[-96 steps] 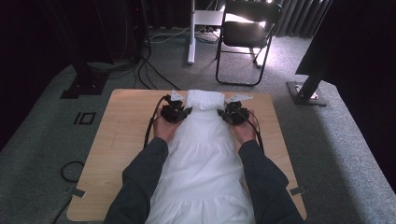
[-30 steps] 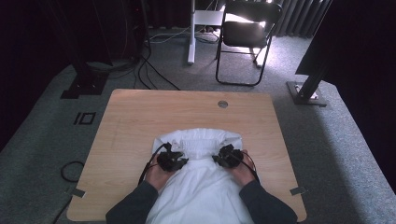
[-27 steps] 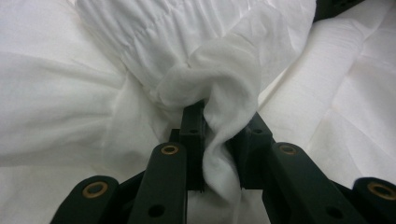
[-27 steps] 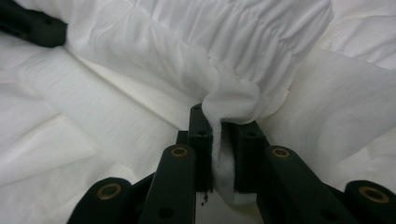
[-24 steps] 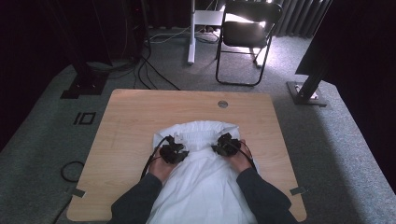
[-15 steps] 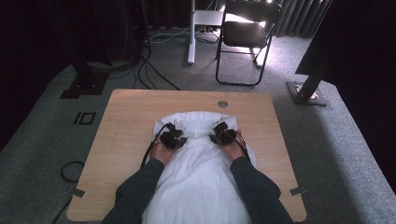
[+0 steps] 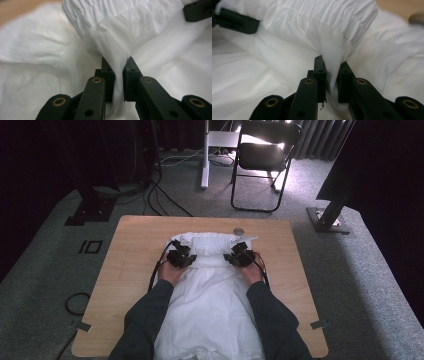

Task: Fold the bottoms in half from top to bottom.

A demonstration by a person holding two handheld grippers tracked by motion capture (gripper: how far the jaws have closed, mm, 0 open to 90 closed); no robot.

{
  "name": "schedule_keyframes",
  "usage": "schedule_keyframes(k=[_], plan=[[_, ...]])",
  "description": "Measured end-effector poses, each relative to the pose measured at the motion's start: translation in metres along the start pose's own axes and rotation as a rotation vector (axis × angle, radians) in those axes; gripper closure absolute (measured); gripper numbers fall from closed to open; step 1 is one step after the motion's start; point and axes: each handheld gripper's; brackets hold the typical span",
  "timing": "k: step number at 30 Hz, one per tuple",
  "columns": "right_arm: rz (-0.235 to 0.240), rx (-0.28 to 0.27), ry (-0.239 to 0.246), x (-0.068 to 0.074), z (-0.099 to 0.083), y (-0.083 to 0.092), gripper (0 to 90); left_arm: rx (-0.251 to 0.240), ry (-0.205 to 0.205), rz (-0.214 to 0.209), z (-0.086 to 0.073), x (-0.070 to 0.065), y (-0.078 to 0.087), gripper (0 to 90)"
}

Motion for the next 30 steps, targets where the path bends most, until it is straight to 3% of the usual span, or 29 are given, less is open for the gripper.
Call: schedule_keyframes(k=[2, 7, 10, 12, 15, 17, 20, 21, 22, 23, 28, 30], plan=[[-0.003, -0.044, 0.051, 0.008, 0.004, 0.022, 81.7, -0.072, -0.002, -0.022, 0.004, -0.008, 0.022, 82.8], [0.007, -0.166, 0.138, 0.028, 0.013, 0.084, 81.6, -0.224, -0.063, -0.075, 0.013, -0.033, 0.085, 82.7], [0.052, -0.216, 0.153, 0.039, 0.006, 0.113, 81.5, -0.254, -0.107, -0.103, 0.005, -0.049, 0.112, 82.5], [0.076, -0.214, 0.172, 0.049, -0.005, 0.124, 81.5, -0.246, -0.104, -0.131, -0.007, -0.059, 0.121, 82.4], [0.097, -0.169, 0.193, 0.064, -0.03, 0.127, 81.4, -0.18, -0.124, -0.147, -0.033, -0.073, 0.121, 82.0], [0.118, -0.126, 0.195, 0.072, -0.05, 0.123, 81.2, -0.12, -0.11, -0.174, -0.054, -0.078, 0.114, 81.4], [0.142, -0.043, 0.194, 0.078, -0.08, 0.108, 80.9, -0.027, -0.064, -0.22, -0.084, -0.081, 0.092, 81.1], [0.147, -0.014, 0.185, 0.078, -0.088, 0.101, 80.9, 0.01, -0.06, -0.223, -0.092, -0.083, 0.084, 81.1], [0.147, -0.014, 0.185, 0.078, -0.088, 0.101, 80.9, 0.01, -0.06, -0.223, -0.092, -0.083, 0.084, 81.2], [0.152, 0.04, 0.161, 0.078, -0.101, 0.088, 80.9, 0.057, -0.067, -0.227, -0.103, -0.086, 0.07, 81.2], [0.127, 0.095, 0.16, 0.078, -0.111, 0.069, 80.8, 0.077, -0.088, -0.185, -0.109, -0.083, 0.054, 81.5], [0.132, 0.098, 0.14, 0.074, -0.11, 0.062, 80.7, 0.075, -0.072, -0.184, -0.107, -0.078, 0.049, 81.4]])
Point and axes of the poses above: each handheld gripper's, and its own axes: y roughly backward along the jaws, z roughly out of its top, x roughly to its left, and after that the axes turned 1 degree about -x, right-handed
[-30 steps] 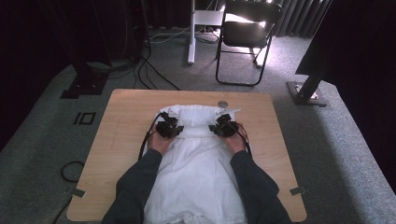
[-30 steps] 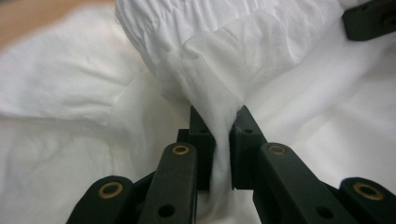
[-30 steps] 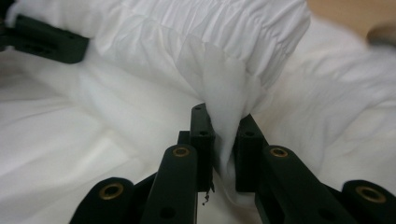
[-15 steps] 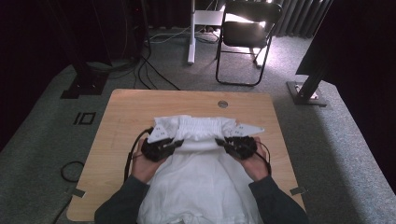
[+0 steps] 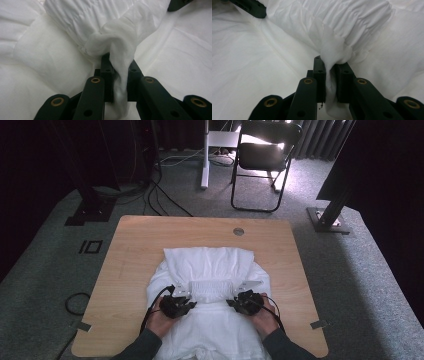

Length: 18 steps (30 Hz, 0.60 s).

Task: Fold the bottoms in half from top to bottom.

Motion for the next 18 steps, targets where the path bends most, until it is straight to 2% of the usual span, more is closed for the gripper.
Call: schedule_keyframes(k=[2, 5, 13, 16, 17, 18], plan=[[-0.002, -0.005, -0.026, -0.007, 0.001, -0.007, 80.4, -0.003, 0.003, 0.017, 0.004, 0.006, -0.003, 81.3], [0.009, -0.044, -0.076, -0.019, 0.003, -0.016, 80.2, -0.005, 0.002, 0.049, 0.012, 0.016, -0.01, 81.0], [-0.06, -0.089, -0.113, -0.047, 0.022, -0.035, 79.7, -0.011, 0.0, 0.135, 0.04, 0.044, -0.034, 79.9], [-0.09, -0.086, -0.132, -0.058, 0.03, -0.041, 79.6, -0.015, 0.021, 0.152, 0.046, 0.05, -0.039, 77.9], [-0.099, -0.082, -0.14, -0.061, 0.033, -0.042, 79.5, -0.032, 0.073, 0.15, 0.05, 0.054, -0.043, 76.9], [-0.106, -0.073, -0.144, -0.064, 0.036, -0.043, 79.2, -0.039, 0.1, 0.138, 0.051, 0.056, -0.045, 74.7]])
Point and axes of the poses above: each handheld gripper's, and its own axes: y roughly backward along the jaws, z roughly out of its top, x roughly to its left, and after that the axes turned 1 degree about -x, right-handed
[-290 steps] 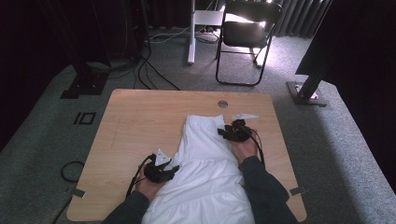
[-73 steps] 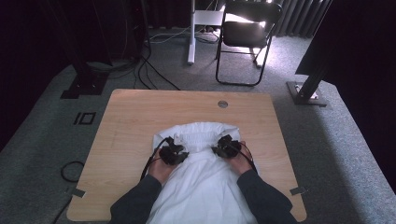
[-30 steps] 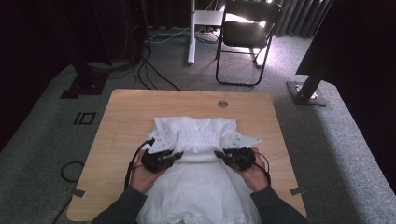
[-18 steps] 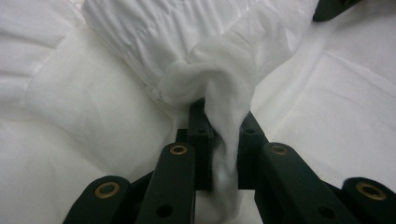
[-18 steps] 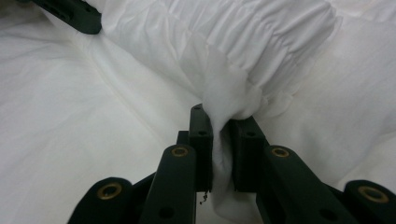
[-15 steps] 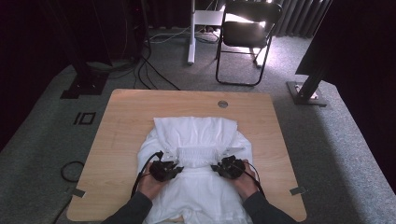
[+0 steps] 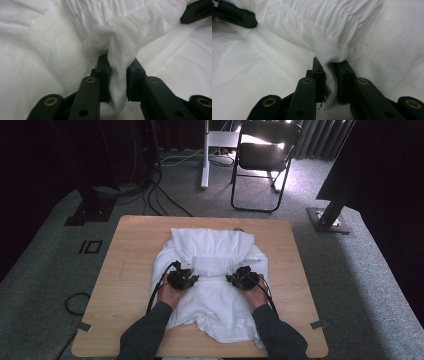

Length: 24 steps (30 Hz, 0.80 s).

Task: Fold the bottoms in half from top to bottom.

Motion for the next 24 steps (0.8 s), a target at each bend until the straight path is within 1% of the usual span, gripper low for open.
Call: schedule_keyframes(k=[2, 3, 4, 5, 6, 8, 10, 12, 13, 14, 15, 16, 17, 18, 19, 20, 21, 22, 23, 24], plan=[[-0.007, 0.018, -0.007, -0.004, 0.006, -0.003, 76.2, 0.003, 0.034, -0.031, 0.002, 0.004, 0.001, 64.2], [-0.002, 0.031, -0.006, -0.005, 0.009, -0.002, 71.1, 0.003, 0.036, -0.033, 0.004, 0.004, 0.004, 59.8], [-0.002, 0.031, -0.006, -0.005, 0.009, -0.002, 71.1, 0.003, 0.036, -0.033, 0.004, 0.004, 0.004, 56.4], [0.014, 0.038, 0.013, -0.004, 0.013, 0.004, 55.2, -0.021, 0.02, -0.017, 0.007, 0.003, 0.017, 53.6], [0.016, 0.028, 0.026, -0.003, 0.016, 0.01, 50.8, -0.051, 0.022, -0.025, 0.008, 0.004, 0.026, 52.3], [0.034, -0.025, 0.026, -0.004, 0.02, 0.027, 46.1, -0.102, 0.03, -0.027, 0.014, 0.009, 0.042, 51.7], [0.04, -0.088, 0.009, -0.007, 0.027, 0.043, 44.0, -0.145, 0.059, -0.012, 0.021, 0.018, 0.053, 51.0], [0.028, -0.134, -0.011, -0.013, 0.036, 0.054, 45.3, -0.163, 0.096, -0.001, 0.028, 0.028, 0.057, 51.8], [0.016, -0.139, -0.022, -0.016, 0.04, 0.055, 52.3, -0.159, 0.112, 0.003, 0.031, 0.032, 0.056, 53.5], [-0.001, -0.128, -0.031, -0.019, 0.044, 0.054, 61.0, -0.149, 0.125, 0.011, 0.034, 0.036, 0.054, 57.7], [-0.022, -0.117, -0.037, -0.021, 0.047, 0.051, 67.9, -0.132, 0.13, 0.018, 0.037, 0.039, 0.05, 63.2], [-0.037, -0.106, -0.042, -0.025, 0.05, 0.046, 72.9, -0.116, 0.132, 0.019, 0.04, 0.041, 0.044, 73.4], [-0.053, -0.085, -0.057, -0.028, 0.052, 0.039, 75.7, -0.094, 0.128, 0.016, 0.042, 0.043, 0.038, 79.7], [-0.075, -0.06, -0.075, -0.032, 0.054, 0.031, 76.6, -0.074, 0.129, 0.02, 0.043, 0.044, 0.03, 82.9], [-0.097, -0.037, -0.088, -0.035, 0.054, 0.022, 77.7, -0.052, 0.132, 0.021, 0.044, 0.044, 0.022, 83.9], [-0.111, -0.013, -0.102, -0.038, 0.054, 0.014, 77.9, -0.041, 0.145, 0.005, 0.044, 0.045, 0.015, 83.9], [-0.123, 0.009, -0.111, -0.04, 0.053, 0.007, 78.0, -0.03, 0.148, -0.006, 0.043, 0.044, 0.009, 83.9], [-0.126, 0.029, -0.113, -0.042, 0.051, 0.0, 78.0, -0.017, 0.139, 0.001, 0.042, 0.042, 0.003, 83.9], [-0.12, 0.045, -0.119, -0.042, 0.049, -0.006, 78.0, 0.001, 0.134, 0.012, 0.041, 0.041, -0.002, 83.8], [-0.113, 0.061, -0.116, -0.042, 0.048, -0.011, 77.9, 0.019, 0.137, 0.013, 0.04, 0.041, -0.007, 83.3]])
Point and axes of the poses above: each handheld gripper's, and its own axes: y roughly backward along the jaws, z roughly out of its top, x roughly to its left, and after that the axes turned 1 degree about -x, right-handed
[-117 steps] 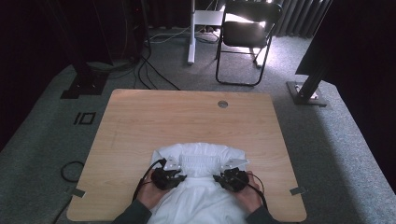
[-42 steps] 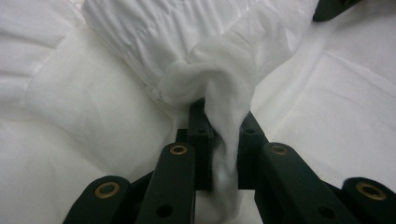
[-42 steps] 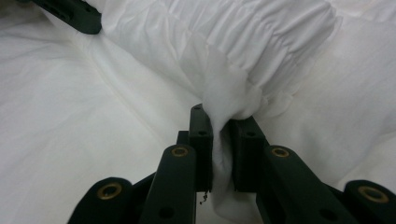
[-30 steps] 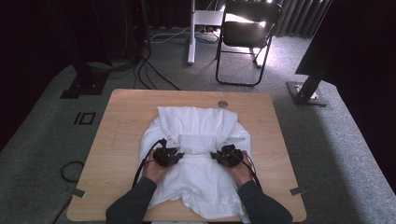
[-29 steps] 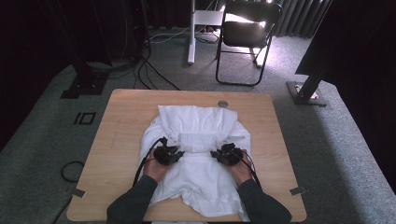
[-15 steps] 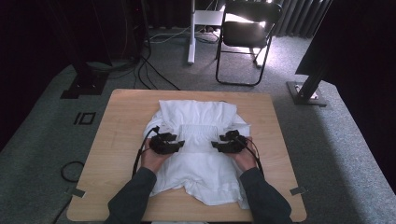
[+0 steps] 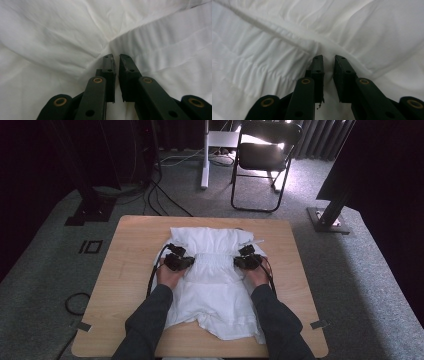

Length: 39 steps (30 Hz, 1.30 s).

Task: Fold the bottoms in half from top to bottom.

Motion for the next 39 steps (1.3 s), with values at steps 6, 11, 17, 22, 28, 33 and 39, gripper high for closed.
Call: schedule_keyframes(k=[6, 11, 17, 22, 28, 33, 39], plan=[[0.083, -0.023, -0.048, -0.007, -0.008, -0.001, 75.5, -0.014, -0.026, -0.045, -0.005, -0.006, 0.0, 81.3], [0.143, -0.057, -0.036, -0.007, -0.016, 0.01, 73.6, -0.051, -0.061, -0.132, -0.013, -0.017, 0.007, 80.3], [0.167, -0.098, -0.005, -0.002, -0.025, 0.027, 70.9, -0.067, -0.082, -0.218, -0.026, -0.026, 0.012, 79.5], [0.112, -0.157, 0.023, 0.0, -0.02, 0.049, 66.3, -0.048, -0.153, -0.301, -0.045, -0.039, 0.019, 77.7], [0.104, -0.19, 0.081, 0.016, -0.005, 0.057, 63.6, -0.032, -0.209, -0.359, -0.06, -0.046, 0.028, 77.2], [0.165, -0.159, 0.099, 0.035, -0.009, 0.056, 63.6, -0.021, -0.214, -0.364, -0.069, -0.045, 0.032, 75.6], [0.18, -0.06, 0.19, 0.061, -0.054, 0.054, 64.8, -0.016, -0.193, -0.348, -0.077, -0.038, 0.035, 72.5]])
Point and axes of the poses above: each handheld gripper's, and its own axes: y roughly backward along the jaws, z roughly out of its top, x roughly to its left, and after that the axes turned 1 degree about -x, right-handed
